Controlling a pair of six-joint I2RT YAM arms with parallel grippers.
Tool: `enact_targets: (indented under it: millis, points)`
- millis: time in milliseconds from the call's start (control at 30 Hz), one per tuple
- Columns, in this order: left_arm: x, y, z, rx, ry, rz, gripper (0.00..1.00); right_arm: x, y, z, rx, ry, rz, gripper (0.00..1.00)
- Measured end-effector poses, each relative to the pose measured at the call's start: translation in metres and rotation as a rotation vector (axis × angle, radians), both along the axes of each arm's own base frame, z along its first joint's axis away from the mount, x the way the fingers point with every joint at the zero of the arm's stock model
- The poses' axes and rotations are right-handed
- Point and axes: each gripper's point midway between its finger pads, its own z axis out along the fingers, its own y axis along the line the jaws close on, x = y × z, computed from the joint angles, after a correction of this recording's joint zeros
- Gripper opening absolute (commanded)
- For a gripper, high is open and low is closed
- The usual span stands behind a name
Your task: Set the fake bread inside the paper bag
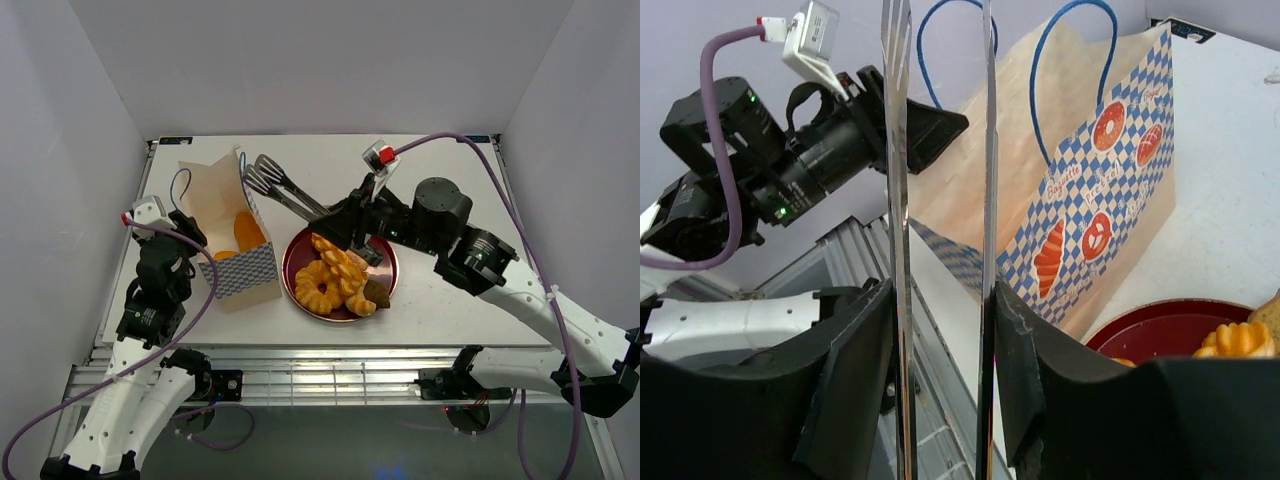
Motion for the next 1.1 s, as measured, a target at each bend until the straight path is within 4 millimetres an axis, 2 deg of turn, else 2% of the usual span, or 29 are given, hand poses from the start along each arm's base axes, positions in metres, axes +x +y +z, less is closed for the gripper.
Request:
enact_targets:
  millis: [67,133,400,567,767,933,1100]
  points:
    - [0.000,0.000,0.000,0.000,0.000,0.000,0.61,-0.006,-0.008,-0.003,-0.003,0.001,-0.001,0.48]
    - [0.000,0.000,0.000,0.001,0.000,0.000,0.61,-0.010,-0.017,-0.014,-0.024,0.015,-0.011,0.48]
    - [0.000,0.000,0.000,0.003,0.000,-0.001,0.61,-0.017,-0.066,-0.095,-0.192,0.111,-0.142,0.48]
    - [0.000,0.000,0.000,0.003,0.000,-0.002,0.61,-0.014,-0.093,-0.134,-0.294,0.165,-0.246,0.49]
    - [0.000,-0.001,0.000,0.003,0.001,-0.005,0.62,-0.011,-0.113,-0.180,-0.438,0.246,-0.337,0.49]
    - [0.000,-0.001,0.000,0.003,0.001,-0.005,0.61,-0.016,-0.130,-0.215,-0.536,0.301,-0.376,0.49]
    - [0.000,-0.002,0.000,0.002,0.001,-0.009,0.61,-0.027,-0.144,-0.233,-0.574,0.343,-0.387,0.49]
